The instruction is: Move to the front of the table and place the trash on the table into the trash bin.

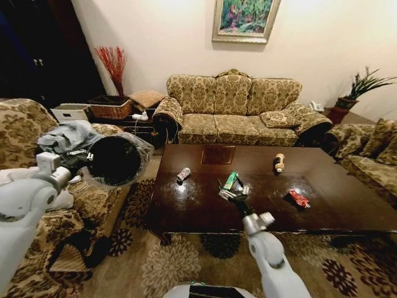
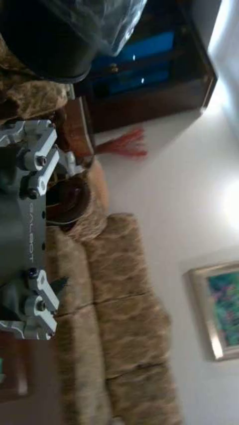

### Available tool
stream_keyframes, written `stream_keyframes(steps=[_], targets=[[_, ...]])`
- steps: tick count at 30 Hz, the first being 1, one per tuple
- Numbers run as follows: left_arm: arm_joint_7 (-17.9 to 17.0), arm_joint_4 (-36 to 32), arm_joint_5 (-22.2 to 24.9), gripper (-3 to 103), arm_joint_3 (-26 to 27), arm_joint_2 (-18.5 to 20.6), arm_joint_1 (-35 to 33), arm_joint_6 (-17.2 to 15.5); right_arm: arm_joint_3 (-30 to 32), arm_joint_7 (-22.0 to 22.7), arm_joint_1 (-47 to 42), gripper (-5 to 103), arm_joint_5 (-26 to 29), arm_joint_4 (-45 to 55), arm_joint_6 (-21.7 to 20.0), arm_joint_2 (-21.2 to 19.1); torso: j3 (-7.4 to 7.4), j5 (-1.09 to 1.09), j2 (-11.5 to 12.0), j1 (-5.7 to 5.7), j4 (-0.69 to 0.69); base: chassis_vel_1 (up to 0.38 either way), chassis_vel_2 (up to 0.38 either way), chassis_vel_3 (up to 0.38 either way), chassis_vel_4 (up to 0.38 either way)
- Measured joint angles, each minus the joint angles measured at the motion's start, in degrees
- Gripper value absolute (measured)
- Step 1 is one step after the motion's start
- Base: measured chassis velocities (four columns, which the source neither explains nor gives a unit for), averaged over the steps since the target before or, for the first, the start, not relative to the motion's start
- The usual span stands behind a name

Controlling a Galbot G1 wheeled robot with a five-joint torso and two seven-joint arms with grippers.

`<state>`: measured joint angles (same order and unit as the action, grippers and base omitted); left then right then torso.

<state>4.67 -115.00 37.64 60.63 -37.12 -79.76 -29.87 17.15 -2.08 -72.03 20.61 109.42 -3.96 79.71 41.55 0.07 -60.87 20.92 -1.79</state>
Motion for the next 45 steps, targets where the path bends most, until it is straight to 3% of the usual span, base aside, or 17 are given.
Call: stream_keyframes(steps=[4,9,24,36,40,42,44,45], targets=[[0.0,-0.3,0.0,0,-0.2,0.0,-0.3,0.0,-3.3,2.1,1.3,100,0.2,-0.8,-1.2,1.2,0.02,-0.05,0.0,0.04,0.00,-0.036,-0.019,0.040,0.004],[-0.1,-0.3,0.0,0,-0.4,-0.1,-0.1,0.0,-3.6,0.1,0.4,100,-1.8,-0.6,-0.9,1.6,-0.02,-0.10,0.0,-0.03,-0.08,0.000,0.000,0.000,0.000],[-0.1,-0.3,-0.2,0,-1.3,-0.8,0.3,0.0,-5.2,-1.5,0.0,100,-3.4,-0.6,0.2,2.0,-0.02,-0.06,0.0,-0.03,-0.05,-0.092,0.032,0.079,-0.041],[0.1,-0.4,-0.2,0,-1.1,-0.8,0.1,0.2,-10.1,-0.4,3.2,100,-3.8,-4.7,0.0,3.7,0.04,-0.08,0.0,0.10,-0.02,-0.186,0.169,0.188,-0.186],[0.1,-0.4,-0.1,0,-1.0,-0.5,0.0,0.3,-14.1,1.5,4.6,100,-3.9,-6.0,-1.8,3.5,0.02,-0.10,0.0,0.04,-0.01,-0.033,0.052,0.008,-0.006],[0.1,-0.4,-0.1,0,-1.1,-0.3,-0.2,0.3,-17.3,4.7,6.4,100,-2.6,-7.4,-4.8,4.0,-0.02,-0.09,0.0,-0.05,-0.03,0.000,0.000,0.000,0.000],[0.1,-0.6,-0.1,0,-1.3,0.1,-0.5,0.4,-21.6,10.7,9.1,100,1.0,-10.1,-7.9,5.9,-0.05,-0.07,0.0,-0.10,-0.08,0.028,-0.020,-0.018,0.039],[0.1,-0.6,-0.1,0,-1.3,0.1,-0.5,0.4,-21.6,10.7,9.1,100,1.0,-10.1,-7.9,5.9,-0.05,-0.07,0.0,-0.10,-0.08,0.056,-0.040,-0.035,0.079]])
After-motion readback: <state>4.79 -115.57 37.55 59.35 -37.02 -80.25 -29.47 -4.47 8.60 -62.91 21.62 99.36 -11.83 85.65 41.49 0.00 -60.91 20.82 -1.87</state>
